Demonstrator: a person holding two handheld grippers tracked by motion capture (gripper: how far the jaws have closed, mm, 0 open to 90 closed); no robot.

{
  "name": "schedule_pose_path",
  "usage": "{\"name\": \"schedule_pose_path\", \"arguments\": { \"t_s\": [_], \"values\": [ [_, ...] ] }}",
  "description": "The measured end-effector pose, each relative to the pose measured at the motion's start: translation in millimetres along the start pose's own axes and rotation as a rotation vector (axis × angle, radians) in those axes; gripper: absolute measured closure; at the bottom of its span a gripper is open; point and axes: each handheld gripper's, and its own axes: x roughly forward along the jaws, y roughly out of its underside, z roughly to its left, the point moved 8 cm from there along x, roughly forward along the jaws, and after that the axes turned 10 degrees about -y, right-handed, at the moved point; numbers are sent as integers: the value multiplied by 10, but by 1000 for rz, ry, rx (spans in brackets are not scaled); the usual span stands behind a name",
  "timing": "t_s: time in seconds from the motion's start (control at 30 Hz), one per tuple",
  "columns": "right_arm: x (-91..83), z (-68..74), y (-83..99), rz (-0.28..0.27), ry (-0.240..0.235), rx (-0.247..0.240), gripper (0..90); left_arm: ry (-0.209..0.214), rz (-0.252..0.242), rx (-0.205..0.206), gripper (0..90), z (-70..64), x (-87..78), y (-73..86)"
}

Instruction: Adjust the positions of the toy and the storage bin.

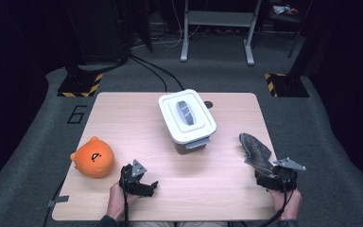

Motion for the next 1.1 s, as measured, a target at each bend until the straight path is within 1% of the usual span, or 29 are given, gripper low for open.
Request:
{"name": "schedule_pose_path", "arguments": {
  "t_s": [0.03, 0.07, 0.1, 0.13, 0.2, 0.27, 0.3, 0.37, 0.4, 0.43, 0.5, 0.53, 0.57, 0.6, 0.63, 0.67, 0.73, 0.77, 0.83, 0.87, 0.93, 0.97, 1.03, 1.1],
  "values": [
    [13, -8, -65, -3, 5, -4, 76, 9, -1, -6, 45, -1, -5, 8],
    [33, -24, -129, -5, 6, -11, 82, 4, 4, -5, 46, 8, -13, 17],
    [63, -40, -185, -1, 6, -11, 87, -3, -3, -17, 46, 1, -12, 13],
    [98, -59, -233, 5, 8, -16, 103, 0, -2, -17, 50, -3, -18, 15],
    [182, -79, -300, 28, -4, -22, 120, 2, -1, -16, 55, -2, -17, 15],
    [278, -99, -330, 54, -3, -21, 132, 1, -6, -16, 55, -1, -12, 12],
    [327, -100, -332, 70, -12, -13, 135, 2, -6, -19, 55, -3, -12, 12],
    [414, -125, -330, 84, -10, -8, 164, 4, -3, -17, 55, -3, -15, 14],
    [448, -121, -320, 98, -19, 2, 186, 3, -3, -15, 55, -1, -15, 14],
    [484, -118, -314, 97, -20, 9, 223, 3, -5, -18, 55, -3, -13, 13],
    [548, -118, -288, 122, -23, 16, 348, 5, -2, -16, 55, -3, -16, 14],
    [580, -118, -271, 133, -27, 19, 431, 1, -7, -16, 55, -2, -12, 12],
    [605, -124, -257, 138, -21, 19, 488, 5, -2, -14, 55, -2, -16, 14],
    [627, -128, -243, 140, -18, 18, 527, 5, -3, -14, 57, -2, -17, 14],
    [638, -133, -238, 132, -18, 18, 593, 9, 0, -7, 58, -1, -20, 17],
    [631, -133, -237, 126, -15, 25, 632, 7, -6, -8, 63, -2, -18, 14],
    [622, -124, -249, 114, -12, 33, 681, 7, -6, -8, 65, -3, -18, 14],
    [608, -119, -261, 105, -19, 20, 695, 7, -5, -9, 65, -2, -18, 14],
    [563, -75, -275, 95, -21, 16, 710, 7, -5, -8, 65, -3, -18, 14],
    [531, -54, -281, 92, -29, 1, 712, 7, -5, -8, 65, -3, -19, 14],
    [463, 26, -291, 83, -52, -5, 712, 7, -5, -8, 65, -2, -19, 14],
    [422, 73, -296, 75, -61, -23, 712, 7, -5, -8, 65, -2, -19, 15],
    [339, 177, -299, 62, -77, -40, 712, 7, -6, -8, 65, -2, -19, 14],
    [269, 273, -288, 57, -102, -49, 711, 7, -6, -9, 65, -3, -18, 14]
  ]
}}
